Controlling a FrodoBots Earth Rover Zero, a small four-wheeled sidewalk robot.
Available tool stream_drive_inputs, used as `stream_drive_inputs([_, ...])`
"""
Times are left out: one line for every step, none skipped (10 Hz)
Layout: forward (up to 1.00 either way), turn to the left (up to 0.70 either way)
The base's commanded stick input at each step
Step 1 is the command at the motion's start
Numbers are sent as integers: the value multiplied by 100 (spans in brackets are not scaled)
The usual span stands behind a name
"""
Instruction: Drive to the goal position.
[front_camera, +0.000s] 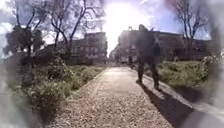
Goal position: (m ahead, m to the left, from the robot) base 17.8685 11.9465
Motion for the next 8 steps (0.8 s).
stream_drive_inputs([70, 0])
stream_drive_inputs([70, 0])
stream_drive_inputs([70, 0])
stream_drive_inputs([70, 0])
stream_drive_inputs([70, 0])
stream_drive_inputs([70, 0])
stream_drive_inputs([70, 0])
stream_drive_inputs([70, 0])
